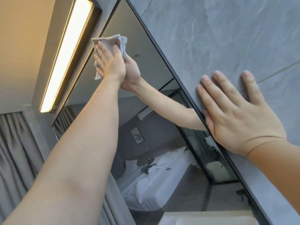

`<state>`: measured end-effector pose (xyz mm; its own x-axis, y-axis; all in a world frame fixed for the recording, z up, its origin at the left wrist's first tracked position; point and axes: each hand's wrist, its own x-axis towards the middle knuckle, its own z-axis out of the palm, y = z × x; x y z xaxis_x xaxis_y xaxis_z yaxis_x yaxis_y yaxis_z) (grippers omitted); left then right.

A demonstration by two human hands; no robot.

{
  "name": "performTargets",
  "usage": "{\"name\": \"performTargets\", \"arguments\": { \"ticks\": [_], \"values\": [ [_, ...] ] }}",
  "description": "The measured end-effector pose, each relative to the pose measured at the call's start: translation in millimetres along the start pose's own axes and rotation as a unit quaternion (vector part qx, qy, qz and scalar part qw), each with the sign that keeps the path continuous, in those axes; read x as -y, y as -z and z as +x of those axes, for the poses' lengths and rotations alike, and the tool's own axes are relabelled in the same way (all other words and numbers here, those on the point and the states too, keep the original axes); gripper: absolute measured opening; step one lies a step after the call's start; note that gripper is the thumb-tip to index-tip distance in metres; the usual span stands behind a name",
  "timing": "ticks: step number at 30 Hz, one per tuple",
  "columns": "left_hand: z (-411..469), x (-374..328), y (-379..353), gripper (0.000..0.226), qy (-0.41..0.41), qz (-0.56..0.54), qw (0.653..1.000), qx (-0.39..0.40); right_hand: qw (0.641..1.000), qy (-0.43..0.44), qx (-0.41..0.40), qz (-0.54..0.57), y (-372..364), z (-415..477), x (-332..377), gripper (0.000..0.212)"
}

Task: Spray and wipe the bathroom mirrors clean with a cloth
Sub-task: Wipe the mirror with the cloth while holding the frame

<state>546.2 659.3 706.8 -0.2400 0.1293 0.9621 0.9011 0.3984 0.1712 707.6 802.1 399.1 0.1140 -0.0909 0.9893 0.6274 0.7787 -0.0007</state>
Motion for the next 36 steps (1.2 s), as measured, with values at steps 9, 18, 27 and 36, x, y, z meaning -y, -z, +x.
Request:
{"name": "performTargets", "arguments": {
  "ticks": [9, 18, 27, 36],
  "values": [
    [1, 2, 3, 0.064, 0.086, -0.010, 0.996, -0.026, 1.000, 0.001, 0.006, -0.003, 0, 0, -1, 0.059],
    [0, 3, 1, 0.064, 0.079, 0.019, 0.996, -0.027, 1.000, 0.006, 0.012, -0.008, 2, 0, 0, 0.059],
    [-30, -16, -13, 0.066, -0.047, 0.050, 0.997, -0.019, 1.000, 0.001, 0.020, -0.017, 7, 3, 1, 0.059],
    [-65, -47, -29, 0.068, -0.184, 0.084, 0.979, 0.005, 0.999, -0.007, 0.030, -0.021, 9, 3, 4, 0.058]
  ]
}}
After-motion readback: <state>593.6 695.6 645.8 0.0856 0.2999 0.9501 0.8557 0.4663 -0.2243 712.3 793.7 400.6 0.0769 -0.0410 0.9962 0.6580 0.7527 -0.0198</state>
